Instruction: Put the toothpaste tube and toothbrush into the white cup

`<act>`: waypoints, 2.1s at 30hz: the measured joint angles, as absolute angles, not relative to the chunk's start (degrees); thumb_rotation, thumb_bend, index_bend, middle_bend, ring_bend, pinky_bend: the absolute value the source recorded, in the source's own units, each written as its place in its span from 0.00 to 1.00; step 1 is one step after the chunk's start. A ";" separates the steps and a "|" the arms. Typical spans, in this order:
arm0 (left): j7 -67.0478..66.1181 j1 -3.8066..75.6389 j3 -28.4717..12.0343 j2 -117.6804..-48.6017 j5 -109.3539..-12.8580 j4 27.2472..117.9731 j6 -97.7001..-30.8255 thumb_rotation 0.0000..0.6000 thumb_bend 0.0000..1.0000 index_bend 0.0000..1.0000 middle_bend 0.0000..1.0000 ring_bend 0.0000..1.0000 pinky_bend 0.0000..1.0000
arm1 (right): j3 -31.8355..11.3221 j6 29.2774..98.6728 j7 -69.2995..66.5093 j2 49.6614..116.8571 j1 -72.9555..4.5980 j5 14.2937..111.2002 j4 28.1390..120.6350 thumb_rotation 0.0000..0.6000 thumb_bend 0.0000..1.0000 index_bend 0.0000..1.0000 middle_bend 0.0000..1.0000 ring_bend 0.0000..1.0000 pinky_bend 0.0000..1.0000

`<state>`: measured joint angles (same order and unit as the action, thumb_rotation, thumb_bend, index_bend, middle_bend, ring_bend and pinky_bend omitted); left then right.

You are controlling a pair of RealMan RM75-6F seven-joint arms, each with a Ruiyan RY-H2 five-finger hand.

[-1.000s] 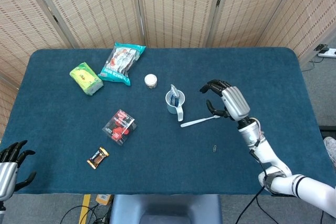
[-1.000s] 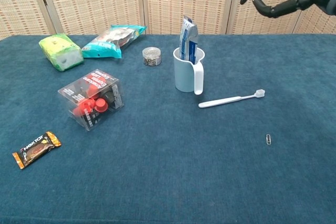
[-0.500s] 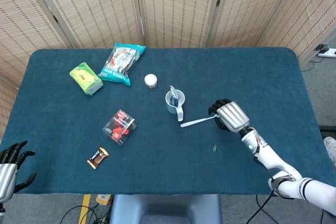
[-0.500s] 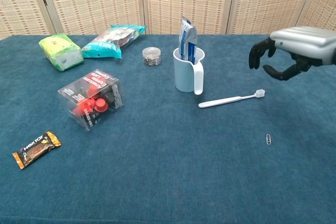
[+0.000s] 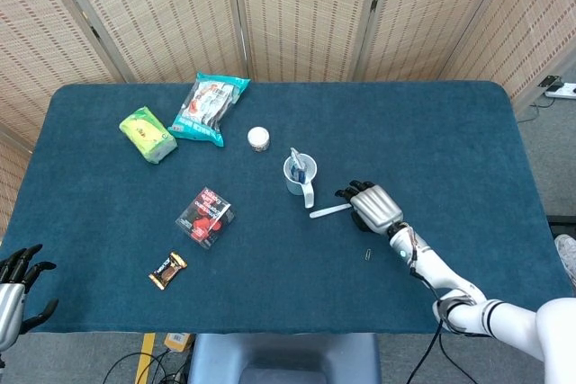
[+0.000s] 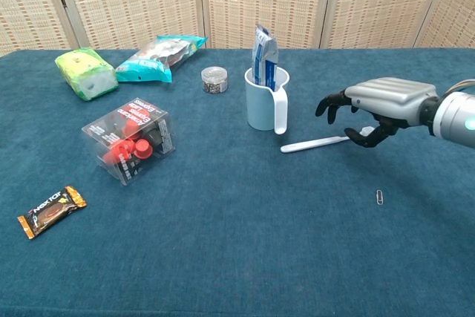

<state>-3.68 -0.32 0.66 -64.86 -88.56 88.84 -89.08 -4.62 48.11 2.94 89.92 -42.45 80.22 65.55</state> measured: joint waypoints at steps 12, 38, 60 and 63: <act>-3.33 -0.50 0.68 -64.99 -87.96 88.19 -88.66 1.00 0.31 0.35 0.14 0.12 0.19 | -4.33 45.87 4.25 93.75 -44.05 80.00 62.77 1.00 0.53 0.20 0.28 0.14 0.26; -3.01 -0.44 0.86 -65.76 -88.30 87.38 -88.23 1.00 0.31 0.35 0.14 0.12 0.19 | 3.61 51.67 4.25 84.91 -37.48 85.62 72.25 1.00 0.53 0.20 0.29 0.14 0.25; -3.56 -0.39 0.88 -65.37 -88.49 88.12 -88.23 1.00 0.31 0.35 0.14 0.12 0.19 | -1.05 51.42 0.30 83.94 -35.94 80.67 65.46 1.00 0.53 0.20 0.29 0.14 0.25; -3.72 -0.28 0.90 -65.42 -88.43 88.14 -87.93 1.00 0.31 0.35 0.14 0.12 0.19 | -1.62 50.57 0.08 84.78 -36.12 79.83 64.13 1.00 0.53 0.20 0.29 0.14 0.25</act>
